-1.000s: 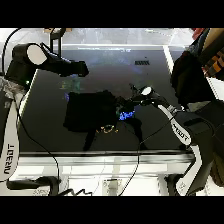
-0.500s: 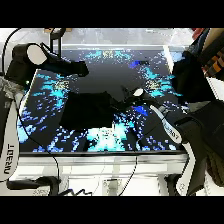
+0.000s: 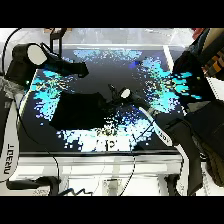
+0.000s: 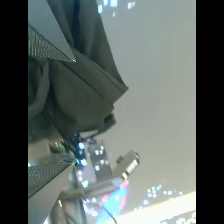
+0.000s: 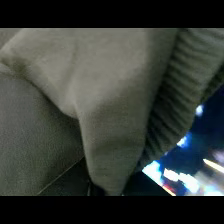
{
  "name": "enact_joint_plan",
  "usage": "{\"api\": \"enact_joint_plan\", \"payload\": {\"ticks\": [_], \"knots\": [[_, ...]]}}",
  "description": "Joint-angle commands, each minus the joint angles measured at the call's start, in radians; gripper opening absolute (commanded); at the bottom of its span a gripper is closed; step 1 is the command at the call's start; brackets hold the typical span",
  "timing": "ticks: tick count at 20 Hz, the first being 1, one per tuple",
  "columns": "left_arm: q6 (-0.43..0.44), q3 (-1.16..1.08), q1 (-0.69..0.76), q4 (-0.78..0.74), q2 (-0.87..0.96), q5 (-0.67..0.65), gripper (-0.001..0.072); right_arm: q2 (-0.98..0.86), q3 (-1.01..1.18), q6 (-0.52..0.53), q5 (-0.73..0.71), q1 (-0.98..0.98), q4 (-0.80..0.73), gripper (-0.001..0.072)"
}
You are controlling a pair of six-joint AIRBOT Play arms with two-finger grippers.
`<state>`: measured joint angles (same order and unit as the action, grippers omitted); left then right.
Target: Fold the clothes and pants, and hang the long-sleeved shirts on hangers.
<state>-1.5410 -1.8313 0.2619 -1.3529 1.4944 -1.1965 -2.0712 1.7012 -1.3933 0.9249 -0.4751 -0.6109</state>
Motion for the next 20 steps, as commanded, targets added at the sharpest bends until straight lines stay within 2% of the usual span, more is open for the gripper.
{"api": "enact_joint_plan", "payload": {"ticks": [1, 4, 10, 15, 18, 20], "knots": [[0.068, 0.000, 0.000, -0.136, -0.016, 0.000, 0.0699, 0.024, 0.079, 0.057, -0.012, 0.027, 0.004, 0.0021], [0.068, 0.000, 0.000, -0.300, -0.070, 0.000, 0.0699, 0.108, 0.162, 0.080, -0.005, 0.127, 0.004, 0.0020], [0.067, 0.000, 0.000, -0.319, -0.181, 0.000, 0.0699, 0.386, 0.204, 0.079, 0.080, 0.415, -0.022, 0.0021], [0.068, 0.000, 0.000, -0.319, -0.236, -0.001, 0.0699, 0.636, 0.204, 0.033, 0.251, 0.716, -0.255, 0.0021], [0.068, 0.000, 0.000, -0.319, -0.250, -0.005, 0.0699, 0.748, 0.204, -0.040, 0.344, 0.908, -0.457, 0.0021], [0.067, 0.000, 0.000, -0.319, -0.253, -0.005, 0.0699, 0.782, 0.203, -0.090, 0.481, 1.031, -0.623, 0.0021]]}}
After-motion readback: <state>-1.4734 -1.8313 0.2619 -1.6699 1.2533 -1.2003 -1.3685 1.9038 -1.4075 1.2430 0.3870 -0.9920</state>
